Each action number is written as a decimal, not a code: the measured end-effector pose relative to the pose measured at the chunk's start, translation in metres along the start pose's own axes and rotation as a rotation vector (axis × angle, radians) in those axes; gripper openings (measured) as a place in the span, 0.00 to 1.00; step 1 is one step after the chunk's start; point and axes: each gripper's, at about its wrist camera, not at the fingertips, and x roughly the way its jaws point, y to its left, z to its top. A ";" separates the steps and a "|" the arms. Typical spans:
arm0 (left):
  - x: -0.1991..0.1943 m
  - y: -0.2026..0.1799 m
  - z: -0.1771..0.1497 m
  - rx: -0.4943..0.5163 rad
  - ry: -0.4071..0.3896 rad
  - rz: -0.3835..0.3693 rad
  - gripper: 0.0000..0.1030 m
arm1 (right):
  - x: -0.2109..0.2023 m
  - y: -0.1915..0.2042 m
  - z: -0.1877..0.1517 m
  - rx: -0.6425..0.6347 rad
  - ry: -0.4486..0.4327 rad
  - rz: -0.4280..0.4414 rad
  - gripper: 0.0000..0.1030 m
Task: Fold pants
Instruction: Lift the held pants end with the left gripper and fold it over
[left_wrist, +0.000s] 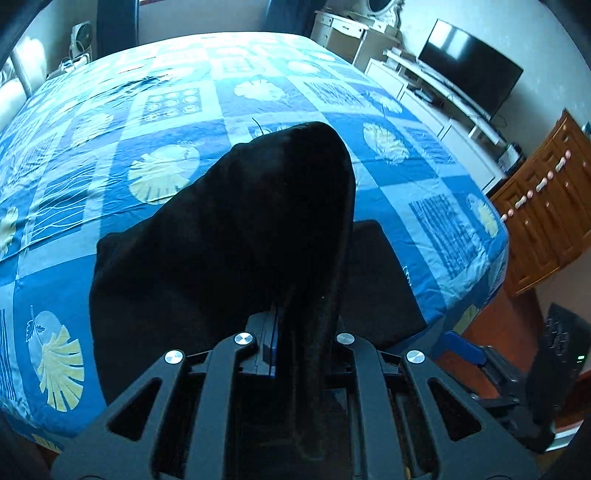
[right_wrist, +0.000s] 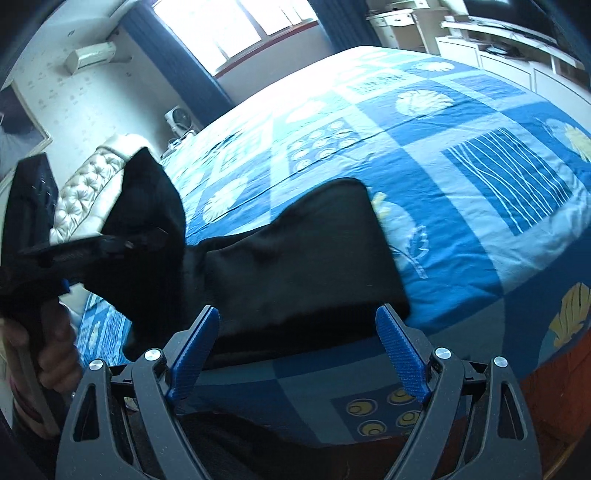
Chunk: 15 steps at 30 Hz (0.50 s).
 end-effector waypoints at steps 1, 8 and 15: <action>0.007 -0.006 -0.001 0.012 0.007 0.015 0.11 | -0.001 -0.006 0.000 0.012 -0.004 0.000 0.83; 0.050 -0.032 -0.012 0.060 0.046 0.123 0.11 | -0.004 -0.037 -0.003 0.082 -0.012 -0.009 0.83; 0.069 -0.047 -0.018 0.074 0.046 0.208 0.11 | -0.001 -0.060 -0.006 0.133 -0.011 -0.004 0.83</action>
